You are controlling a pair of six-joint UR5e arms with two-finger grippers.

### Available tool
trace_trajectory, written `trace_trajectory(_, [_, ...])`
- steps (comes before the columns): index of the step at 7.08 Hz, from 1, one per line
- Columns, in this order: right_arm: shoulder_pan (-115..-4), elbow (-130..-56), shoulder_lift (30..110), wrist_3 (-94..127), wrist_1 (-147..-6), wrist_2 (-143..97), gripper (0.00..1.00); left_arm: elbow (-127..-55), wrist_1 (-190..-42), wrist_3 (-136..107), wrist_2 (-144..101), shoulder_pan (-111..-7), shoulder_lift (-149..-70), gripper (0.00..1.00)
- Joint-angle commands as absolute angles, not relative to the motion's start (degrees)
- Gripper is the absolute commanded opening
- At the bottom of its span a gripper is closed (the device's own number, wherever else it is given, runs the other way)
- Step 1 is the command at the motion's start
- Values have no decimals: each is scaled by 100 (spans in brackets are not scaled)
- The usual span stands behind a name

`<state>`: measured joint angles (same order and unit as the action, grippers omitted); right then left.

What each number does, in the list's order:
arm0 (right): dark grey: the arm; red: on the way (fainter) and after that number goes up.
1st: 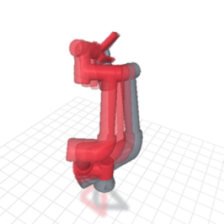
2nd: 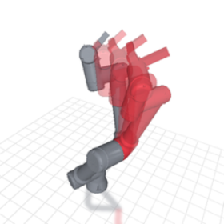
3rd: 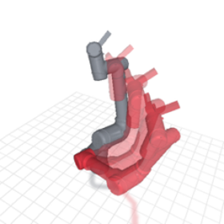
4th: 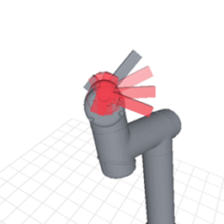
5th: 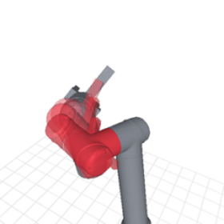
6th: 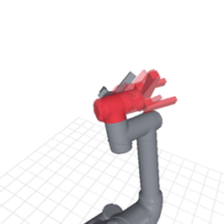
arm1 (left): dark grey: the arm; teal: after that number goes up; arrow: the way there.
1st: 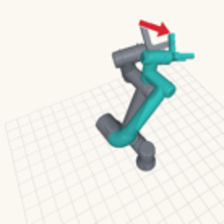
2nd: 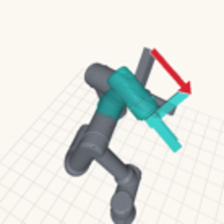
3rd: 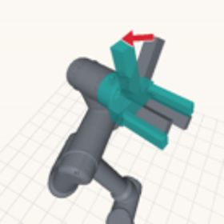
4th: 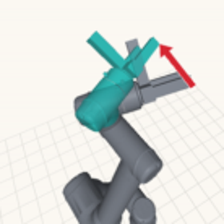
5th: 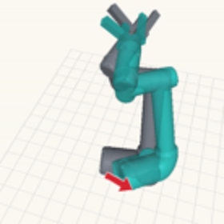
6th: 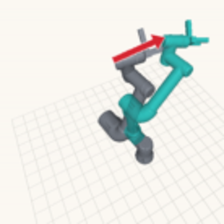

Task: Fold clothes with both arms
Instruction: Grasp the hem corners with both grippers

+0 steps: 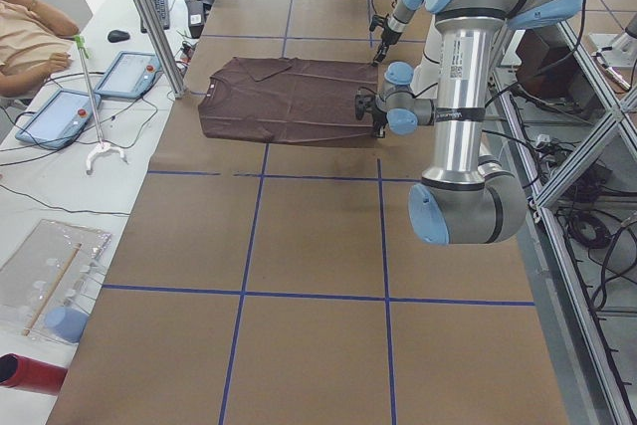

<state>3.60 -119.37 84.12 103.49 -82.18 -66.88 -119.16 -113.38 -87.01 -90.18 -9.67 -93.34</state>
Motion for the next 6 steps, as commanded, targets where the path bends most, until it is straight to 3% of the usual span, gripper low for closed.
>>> trace_trajectory(1, [352, -11909, 8446, 10371, -8218, -6688, 42, -11918, -11338, -8701, -9018, -967, -9334, 0])
trace_trajectory(3, [352, -11918, 8403, 10380, -8218, -6688, 36, -11918, -11338, -8701, -9018, -967, -9334, 0])
trace_trajectory(4, [352, -11944, 8385, 10371, -8218, -6688, 0, -11918, -11347, -8701, -9018, -967, -9343, 0])
trace_trajectory(6, [334, -11962, 8385, 10371, -8218, -6688, 0, -11935, -11338, -8692, -9018, -967, -9343, 0])
